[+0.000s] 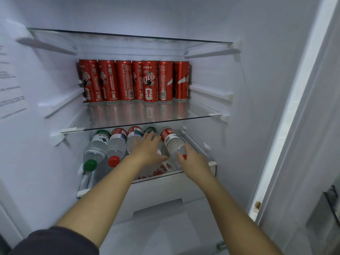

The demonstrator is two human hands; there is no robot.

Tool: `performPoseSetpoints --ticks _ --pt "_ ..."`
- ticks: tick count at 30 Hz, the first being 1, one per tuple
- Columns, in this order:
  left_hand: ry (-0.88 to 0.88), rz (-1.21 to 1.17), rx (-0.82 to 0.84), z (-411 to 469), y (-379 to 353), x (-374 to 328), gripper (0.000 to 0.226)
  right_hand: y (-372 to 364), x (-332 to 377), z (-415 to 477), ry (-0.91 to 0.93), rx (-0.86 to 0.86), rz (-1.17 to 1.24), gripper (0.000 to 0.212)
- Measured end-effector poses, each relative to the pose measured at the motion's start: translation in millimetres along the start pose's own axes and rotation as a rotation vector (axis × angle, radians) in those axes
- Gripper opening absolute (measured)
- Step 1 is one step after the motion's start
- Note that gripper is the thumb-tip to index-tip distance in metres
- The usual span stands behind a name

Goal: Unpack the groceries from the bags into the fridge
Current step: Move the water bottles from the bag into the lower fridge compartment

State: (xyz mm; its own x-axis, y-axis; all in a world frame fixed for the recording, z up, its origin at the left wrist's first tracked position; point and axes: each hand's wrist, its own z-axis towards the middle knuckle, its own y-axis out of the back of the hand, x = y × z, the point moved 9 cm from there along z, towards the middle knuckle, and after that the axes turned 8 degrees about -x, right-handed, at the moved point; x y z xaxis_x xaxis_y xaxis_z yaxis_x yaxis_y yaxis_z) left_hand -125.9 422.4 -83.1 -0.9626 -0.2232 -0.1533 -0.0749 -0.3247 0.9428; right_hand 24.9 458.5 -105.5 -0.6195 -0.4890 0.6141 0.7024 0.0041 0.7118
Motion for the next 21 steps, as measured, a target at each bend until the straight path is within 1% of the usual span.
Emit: performPoseSetpoints --ticks 4,8,11,16,21 --pt "0.005 0.056 -0.01 0 0 11 0.091 -18 3 30 -0.071 0.051 -0.03 0.04" --pt "-0.008 0.092 0.007 3 -6 17 0.095 -27 8 43 -0.052 0.053 -0.039 0.034" --pt "-0.012 0.106 0.011 2 -6 17 0.096 -33 11 48 -0.038 0.033 -0.042 0.036" --pt "-0.013 0.119 -0.007 0 -6 17 0.096 -39 10 56 -0.045 0.021 0.03 0.038" --pt "-0.004 0.13 0.004 -1 -7 18 0.096 -42 8 58 -0.057 0.052 0.045 0.043"
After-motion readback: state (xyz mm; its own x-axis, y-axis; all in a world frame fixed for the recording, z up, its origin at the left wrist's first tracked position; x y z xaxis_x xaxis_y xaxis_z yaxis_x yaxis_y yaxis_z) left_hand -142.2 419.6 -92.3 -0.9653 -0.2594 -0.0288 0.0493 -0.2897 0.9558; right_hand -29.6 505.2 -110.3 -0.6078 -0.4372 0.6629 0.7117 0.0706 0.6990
